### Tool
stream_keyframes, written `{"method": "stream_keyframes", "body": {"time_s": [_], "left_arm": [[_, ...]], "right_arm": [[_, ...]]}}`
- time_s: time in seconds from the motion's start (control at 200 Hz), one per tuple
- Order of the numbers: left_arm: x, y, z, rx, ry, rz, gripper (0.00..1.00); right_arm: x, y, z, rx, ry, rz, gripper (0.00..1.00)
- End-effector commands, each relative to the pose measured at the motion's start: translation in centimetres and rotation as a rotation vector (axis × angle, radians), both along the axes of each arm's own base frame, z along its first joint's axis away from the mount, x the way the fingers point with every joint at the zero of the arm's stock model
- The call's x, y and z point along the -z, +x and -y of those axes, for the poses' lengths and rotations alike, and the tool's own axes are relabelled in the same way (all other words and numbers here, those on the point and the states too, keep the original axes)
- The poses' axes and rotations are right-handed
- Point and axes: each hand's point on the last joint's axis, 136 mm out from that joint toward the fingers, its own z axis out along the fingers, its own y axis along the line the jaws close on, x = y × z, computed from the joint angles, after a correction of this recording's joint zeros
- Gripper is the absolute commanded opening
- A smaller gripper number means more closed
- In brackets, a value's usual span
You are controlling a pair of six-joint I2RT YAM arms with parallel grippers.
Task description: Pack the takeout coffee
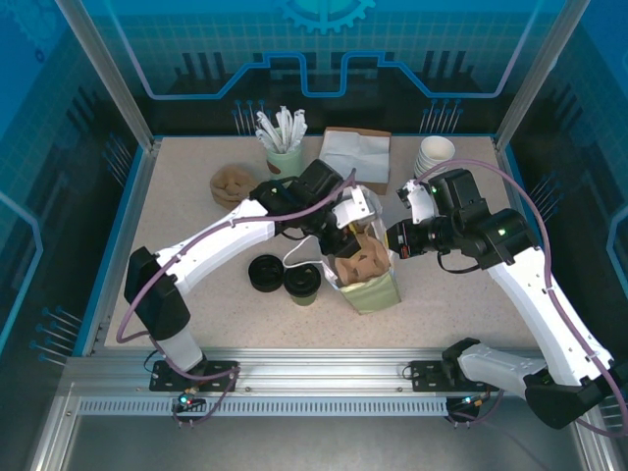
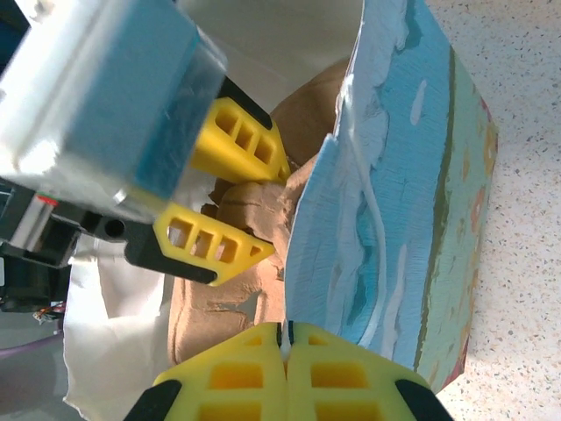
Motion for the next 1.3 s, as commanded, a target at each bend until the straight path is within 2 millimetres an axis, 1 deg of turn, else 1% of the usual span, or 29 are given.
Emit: {"method": "stream_keyframes", "body": {"time_s": [0.0,0.17,0.25,0.425,0.615,0.82,1.056,1.296], "left_arm": [[-0.1,0.0,0.0,0.018,0.071,0.064,0.34],[-0.6,-0.3,-0.3,0.014,0.118,0.107,0.34],[-0.2,-0.3,-0.4,0.014,0.152,0.124,0.34],[0.7,-0.2,-0.1,0.014,0.167,0.112,0.35],[1.7,0.0,0.9,0.035,0.157,0.101,0.35],[2.4,0.0,2.4,0.066,0.150,0.084,0.35],[3.7,0.6,3.7,0.078,0.149,0.050,0.35],[4.2,0.6,5.1,0.111,0.124,0.018,0.38]], "right_arm": [[-0.7,-0.2,-0.4,-0.005,0.039,0.019,0.00],[-0.6,-0.2,-0.5,0.003,0.048,0.006,0.00],[-0.7,-0.2,-0.6,0.003,0.058,0.008,0.00],[-0.4,-0.4,-0.7,0.006,0.070,0.001,0.00],[0.2,-0.5,-0.4,0.020,0.060,-0.001,0.00],[0.5,-0.4,0.6,0.040,0.019,0.014,0.00],[0.9,-0.2,1.4,0.053,-0.014,0.023,0.00],[1.5,-0.1,3.2,0.082,-0.111,0.031,0.00]]}}
